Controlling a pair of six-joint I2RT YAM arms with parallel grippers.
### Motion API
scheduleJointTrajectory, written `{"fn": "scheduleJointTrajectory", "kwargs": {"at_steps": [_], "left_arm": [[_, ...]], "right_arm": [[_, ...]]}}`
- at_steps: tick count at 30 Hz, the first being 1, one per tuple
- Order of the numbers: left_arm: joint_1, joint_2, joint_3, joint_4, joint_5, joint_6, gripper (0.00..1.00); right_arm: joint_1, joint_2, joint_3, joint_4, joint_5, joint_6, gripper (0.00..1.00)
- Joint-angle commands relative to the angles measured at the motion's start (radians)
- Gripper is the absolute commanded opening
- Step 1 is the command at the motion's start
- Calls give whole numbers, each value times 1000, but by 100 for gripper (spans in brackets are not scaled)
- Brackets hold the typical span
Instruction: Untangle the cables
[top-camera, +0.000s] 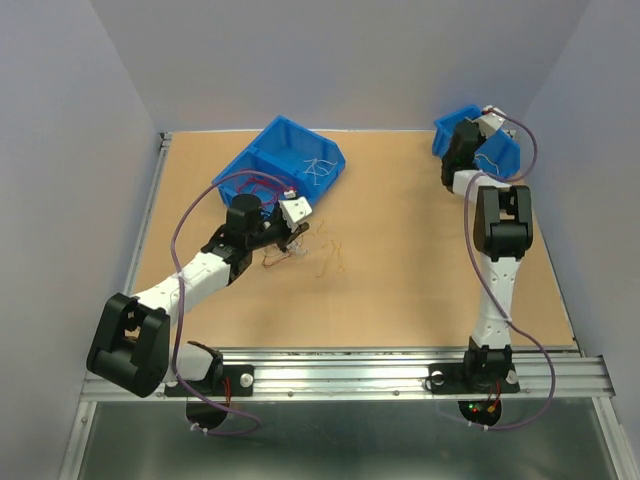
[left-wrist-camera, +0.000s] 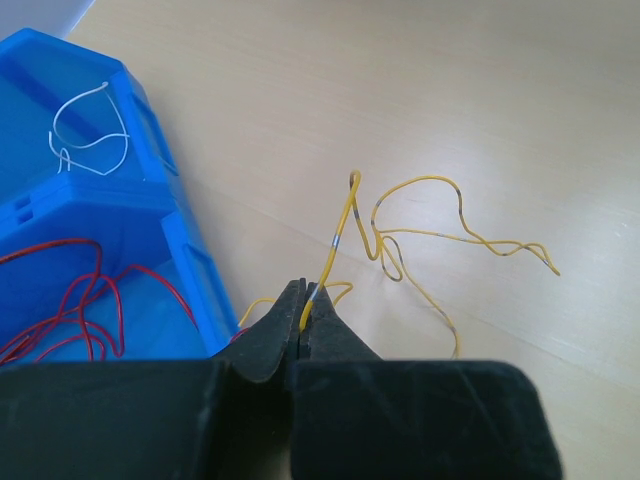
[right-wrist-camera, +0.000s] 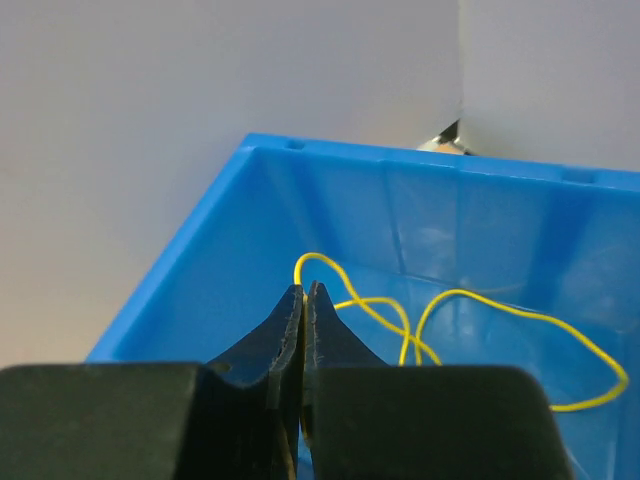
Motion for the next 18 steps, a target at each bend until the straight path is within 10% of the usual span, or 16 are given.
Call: {"fn": "scheduleJointTrajectory", "kwargs": {"at_steps": [1,18], "left_arm": [[-9,-1,48,17,6,12,0],[-17,9,52,9,6,16,0]], "right_arm": [[-96,-54,111,-319,-246,373,1],[-194,76,313,-636,-840,306,9]]}}
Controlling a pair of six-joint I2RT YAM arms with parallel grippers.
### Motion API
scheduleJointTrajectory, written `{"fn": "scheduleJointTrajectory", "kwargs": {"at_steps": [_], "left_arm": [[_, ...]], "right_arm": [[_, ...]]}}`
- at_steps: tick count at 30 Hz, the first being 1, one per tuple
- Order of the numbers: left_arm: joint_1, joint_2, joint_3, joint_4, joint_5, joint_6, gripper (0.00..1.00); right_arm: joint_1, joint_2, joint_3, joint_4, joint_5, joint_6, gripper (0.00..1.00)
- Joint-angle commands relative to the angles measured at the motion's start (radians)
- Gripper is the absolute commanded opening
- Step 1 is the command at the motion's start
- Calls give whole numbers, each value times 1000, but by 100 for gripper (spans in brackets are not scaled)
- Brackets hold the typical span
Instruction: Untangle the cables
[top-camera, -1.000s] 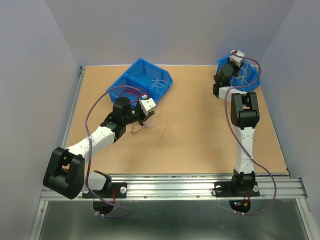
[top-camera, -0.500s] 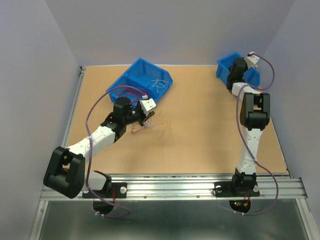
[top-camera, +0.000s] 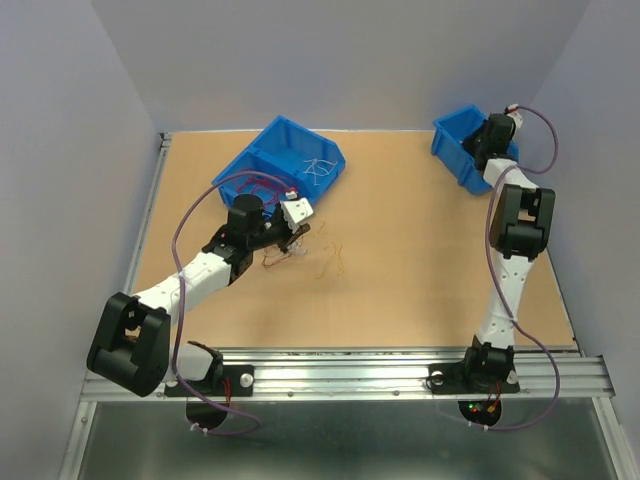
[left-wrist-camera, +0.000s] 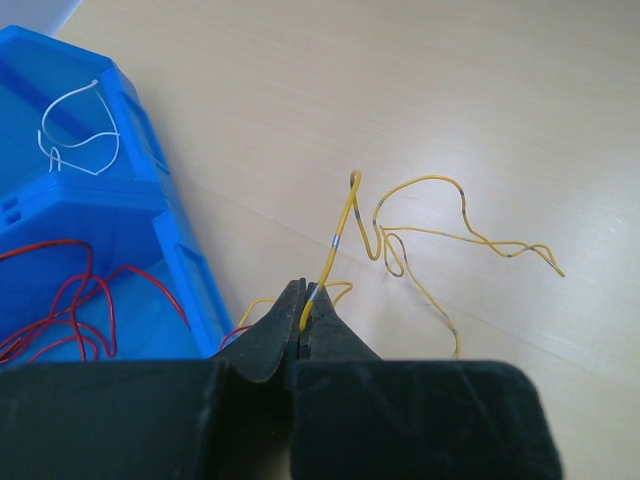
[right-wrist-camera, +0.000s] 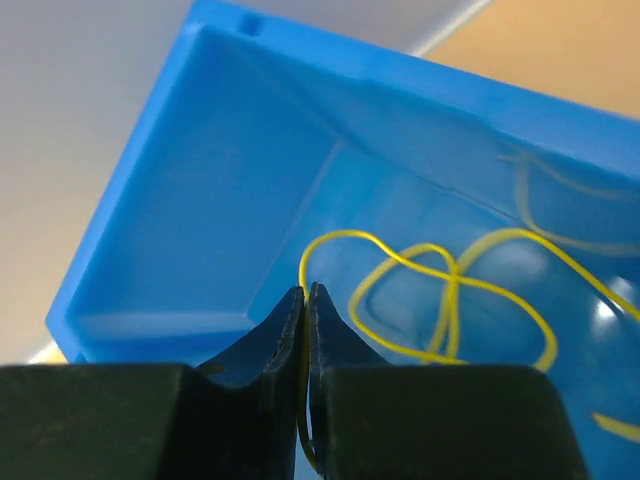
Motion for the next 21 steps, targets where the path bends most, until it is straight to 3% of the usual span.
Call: {"fn": "scheduleJointTrajectory", "kwargs": {"at_steps": [1,3,13,21], "left_arm": [[-9,4,51,17,5,12,0],[-9,6,52,14,4,13,0],[-17,15,54,12,2,18,0],[-26,15,51,11,-2,25,0]], "right_arm": [[-11,93,148,-93,-288,-33,8],[-20,136,177,-93,-401,-21,4],[-2,89,72,-81,-598,-115,1],[76,-93,-103,-69,-568,-226,0]]}}
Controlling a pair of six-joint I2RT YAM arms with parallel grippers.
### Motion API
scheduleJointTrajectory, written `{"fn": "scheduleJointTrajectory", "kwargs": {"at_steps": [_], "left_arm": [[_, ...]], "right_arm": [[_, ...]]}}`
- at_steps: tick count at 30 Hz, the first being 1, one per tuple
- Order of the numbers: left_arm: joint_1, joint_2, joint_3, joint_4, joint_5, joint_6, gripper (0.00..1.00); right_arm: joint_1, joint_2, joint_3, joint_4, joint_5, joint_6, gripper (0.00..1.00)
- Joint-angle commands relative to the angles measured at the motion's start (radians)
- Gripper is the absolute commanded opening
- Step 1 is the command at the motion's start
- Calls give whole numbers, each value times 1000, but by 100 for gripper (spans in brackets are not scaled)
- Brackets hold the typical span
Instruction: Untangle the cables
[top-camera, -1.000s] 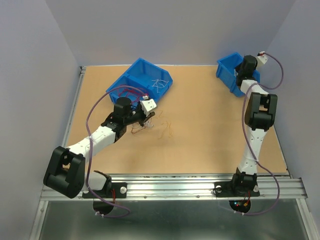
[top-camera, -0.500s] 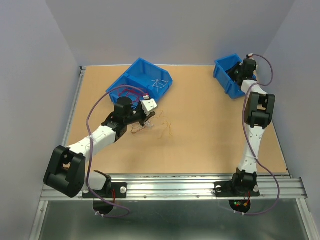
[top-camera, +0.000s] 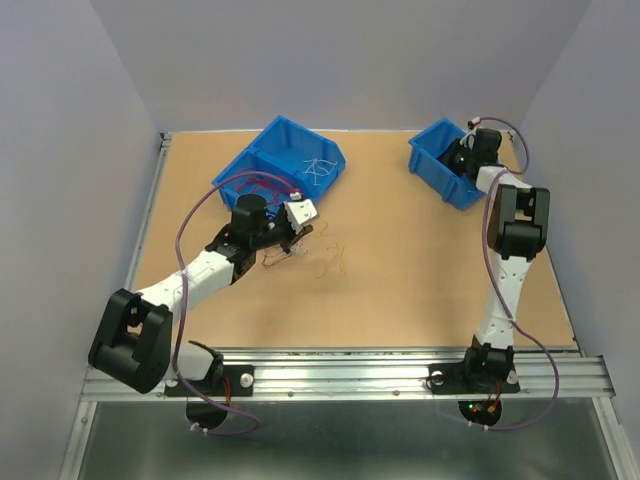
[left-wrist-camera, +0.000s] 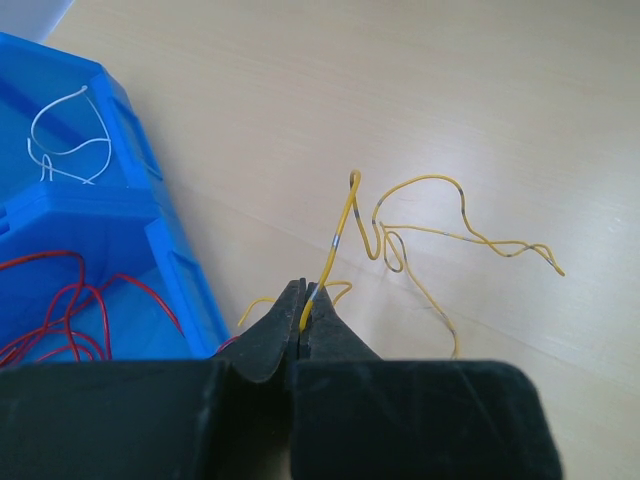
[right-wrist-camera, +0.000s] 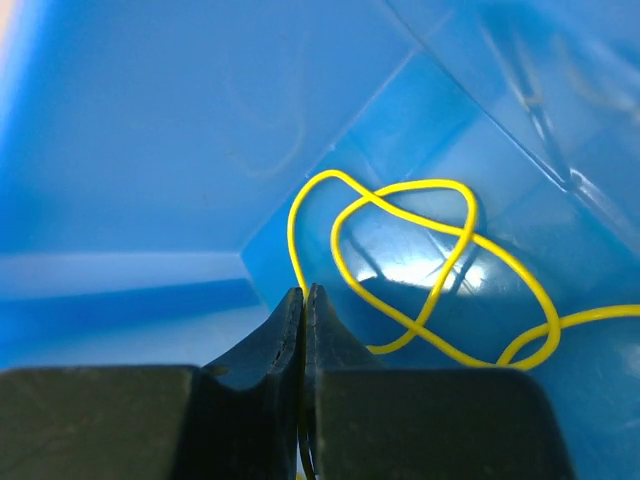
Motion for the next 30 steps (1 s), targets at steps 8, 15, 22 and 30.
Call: {"fn": "scheduleJointTrajectory", "kwargs": {"at_steps": [8,15,22,30], "left_arm": [[-23,-5,37,8,-14,23,0],[-32,15,40,10,-22,31,0],[-38,17,43,5,-30,32,0],[-56,-5,56,-16,-31,20,0]], "right_arm": [[189,-232,-86,28,166,-78,26],[191,-368,-189,34,393,-31,59],[194,-526,-344,114,473,77,75],[298,-882,-733,252,258,66,98]]}}
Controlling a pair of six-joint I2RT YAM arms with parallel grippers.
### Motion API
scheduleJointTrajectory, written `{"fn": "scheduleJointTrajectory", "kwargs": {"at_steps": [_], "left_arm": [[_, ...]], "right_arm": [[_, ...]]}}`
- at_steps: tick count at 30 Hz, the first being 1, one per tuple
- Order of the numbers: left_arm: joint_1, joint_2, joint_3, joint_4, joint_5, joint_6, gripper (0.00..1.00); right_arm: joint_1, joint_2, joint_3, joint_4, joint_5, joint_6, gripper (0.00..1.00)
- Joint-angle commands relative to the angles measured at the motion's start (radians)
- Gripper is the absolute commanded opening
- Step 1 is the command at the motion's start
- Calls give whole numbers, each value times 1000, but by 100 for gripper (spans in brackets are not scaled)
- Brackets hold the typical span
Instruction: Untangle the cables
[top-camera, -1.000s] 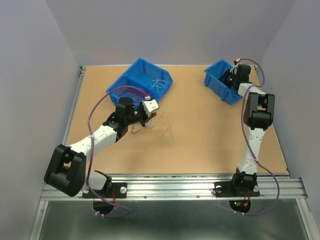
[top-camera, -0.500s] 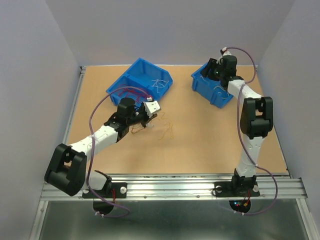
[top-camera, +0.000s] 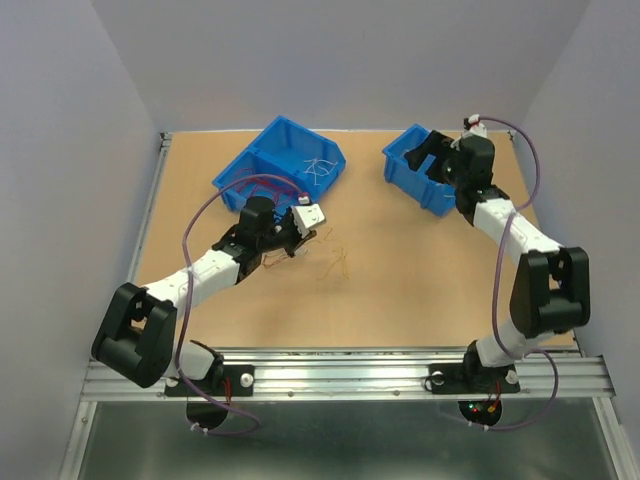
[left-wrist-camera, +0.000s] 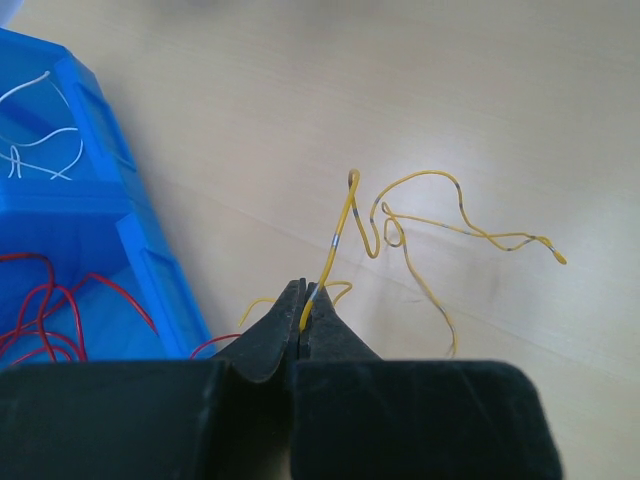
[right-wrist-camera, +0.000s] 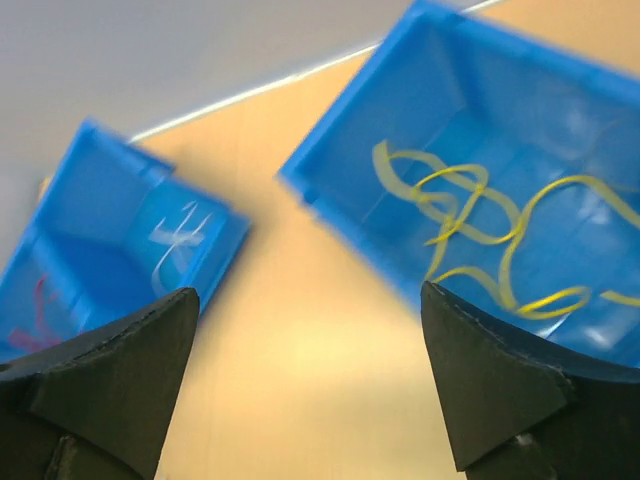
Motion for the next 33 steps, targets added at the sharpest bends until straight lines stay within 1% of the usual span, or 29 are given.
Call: {"fn": "scheduleJointTrajectory", "kwargs": {"at_steps": [1,2,6,7,9,10,11,14,15,17,20,23,25,26,28,31,33], "left_arm": [[-21,-43,54,3,5,-1,0],[-38,-46,60,0,-5,-6,0],[-86,-74,92,-9,-45,-4,0],[-108,-74,118,-13,-41,-4,1],[-119,-65,152,-21,-15,-9,2],[-132,-44,170,-23,-10,-14,2],[-138,-28,214,-24,-2,-21,3],[-153,44,308,-32,20,-41,2],[-156,61,324,-30,24,-44,2],[-161,104,336,9,25,-78,2],[-164,139,303,65,22,-112,2],[-170,161,263,80,-37,-109,2],[-170,170,250,82,-65,-90,2],[-170,171,246,82,-109,-86,2],[-170,173,243,80,-142,-70,2],[-170,176,238,66,-156,-55,2],[-170,185,249,49,-153,-54,2]], "right_arm": [[94,-206,-179,150,-119,-27,98],[118,-282,-243,186,-141,-50,98],[142,-393,-282,194,-168,-89,96],[143,-403,-281,190,-196,-106,95],[145,-407,-271,179,-239,-122,95],[146,-403,-271,168,-268,-138,92],[148,-397,-274,159,-341,-173,91],[160,-377,-316,165,-453,-231,90],[172,-375,-336,185,-466,-236,90],[186,-386,-440,313,-515,-232,91],[215,-390,-539,429,-573,-230,94],[283,-390,-567,440,-580,-257,95],[301,-393,-574,426,-572,-274,95],[307,-395,-577,406,-563,-288,95],[317,-406,-590,380,-522,-302,95],[318,-435,-612,346,-417,-313,95],[320,-449,-626,340,-420,-331,94]]}}
